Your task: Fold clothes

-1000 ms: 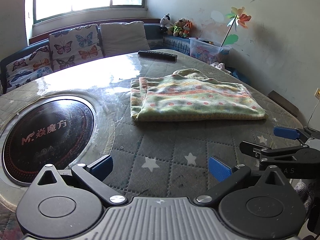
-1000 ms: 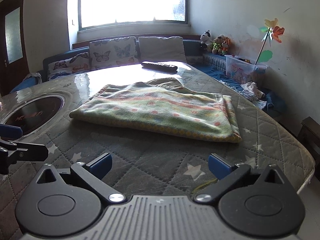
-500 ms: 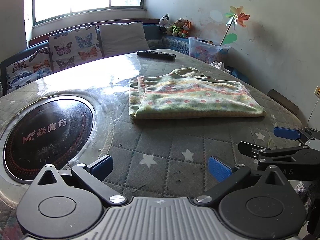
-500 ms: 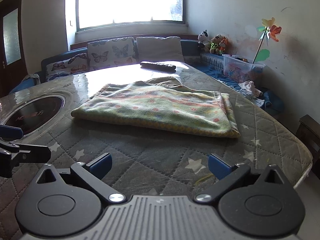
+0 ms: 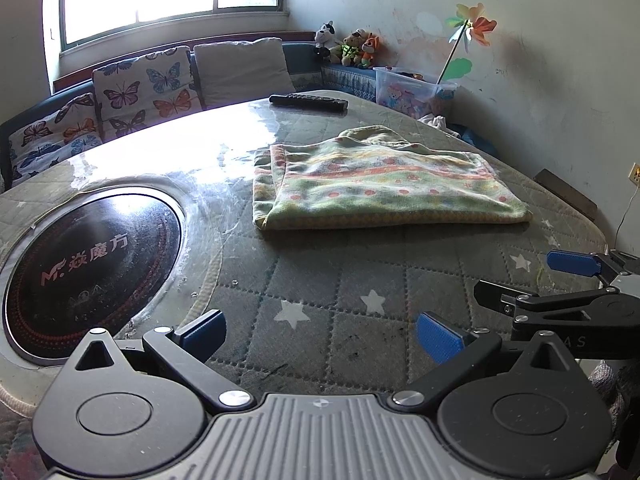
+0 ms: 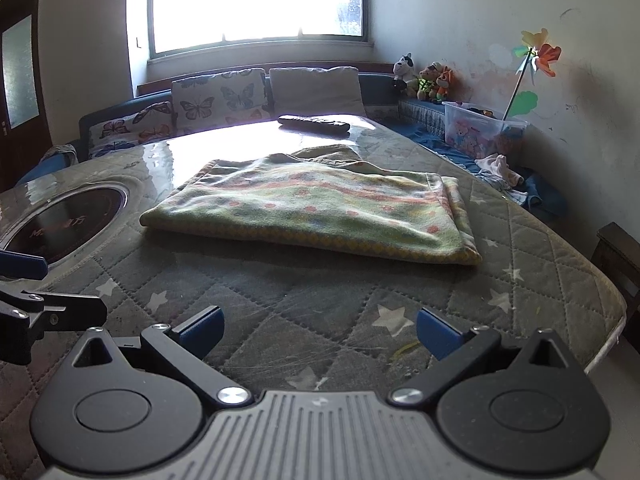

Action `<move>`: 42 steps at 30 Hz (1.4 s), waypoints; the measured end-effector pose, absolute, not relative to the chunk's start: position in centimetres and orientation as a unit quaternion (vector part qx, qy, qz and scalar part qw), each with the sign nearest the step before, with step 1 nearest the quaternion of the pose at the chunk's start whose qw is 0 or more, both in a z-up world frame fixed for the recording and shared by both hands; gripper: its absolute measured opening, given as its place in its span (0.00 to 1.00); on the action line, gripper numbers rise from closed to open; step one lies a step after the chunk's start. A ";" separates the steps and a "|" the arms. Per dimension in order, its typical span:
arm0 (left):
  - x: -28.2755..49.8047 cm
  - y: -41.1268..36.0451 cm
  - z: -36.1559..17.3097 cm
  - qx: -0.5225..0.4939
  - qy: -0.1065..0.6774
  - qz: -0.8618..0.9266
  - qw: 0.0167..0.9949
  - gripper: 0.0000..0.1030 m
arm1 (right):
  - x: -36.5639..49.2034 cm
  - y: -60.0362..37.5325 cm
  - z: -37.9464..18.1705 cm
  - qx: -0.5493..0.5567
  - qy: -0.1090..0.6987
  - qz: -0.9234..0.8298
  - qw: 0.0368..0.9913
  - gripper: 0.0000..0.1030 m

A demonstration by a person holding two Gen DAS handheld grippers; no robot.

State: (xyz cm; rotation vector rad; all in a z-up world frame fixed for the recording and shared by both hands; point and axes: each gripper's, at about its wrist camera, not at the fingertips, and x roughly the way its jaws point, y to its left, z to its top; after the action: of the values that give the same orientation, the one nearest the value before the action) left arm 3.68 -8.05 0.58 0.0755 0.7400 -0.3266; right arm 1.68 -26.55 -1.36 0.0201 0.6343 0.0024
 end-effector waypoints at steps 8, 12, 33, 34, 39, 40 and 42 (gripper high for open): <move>4.1 -8.5 0.5 0.045 0.364 -0.163 0.916 1.00 | 2.1 -26.7 -1.5 0.013 0.315 -0.004 0.949 1.00; 4.5 -8.9 0.5 0.049 0.363 -0.167 0.915 1.00 | 2.3 -26.9 -1.5 0.016 0.314 -0.007 0.949 1.00; 6.4 -10.2 0.9 0.069 0.361 -0.183 0.912 1.00 | 4.2 -27.4 -1.6 0.026 0.322 -0.018 0.946 1.00; 6.6 -10.2 0.9 0.070 0.361 -0.184 0.911 1.00 | 4.3 -27.4 -1.6 0.026 0.322 -0.019 0.946 1.00; 7.1 -10.5 0.9 0.075 0.362 -0.188 0.910 1.00 | 4.9 -27.5 -1.6 0.029 0.324 -0.022 0.946 1.00; 7.2 -10.6 0.9 0.076 0.362 -0.189 0.910 1.00 | 5.0 -27.5 -1.6 0.030 0.324 -0.022 0.945 1.00; 7.4 -10.7 0.9 0.077 0.362 -0.191 0.909 1.00 | 5.1 -27.6 -1.6 0.031 0.325 -0.024 0.945 1.00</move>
State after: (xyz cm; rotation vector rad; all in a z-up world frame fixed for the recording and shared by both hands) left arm 7.45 -10.72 0.93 0.1595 0.7462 -0.3942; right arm 5.15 -27.58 -1.60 0.0628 0.6618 -0.0486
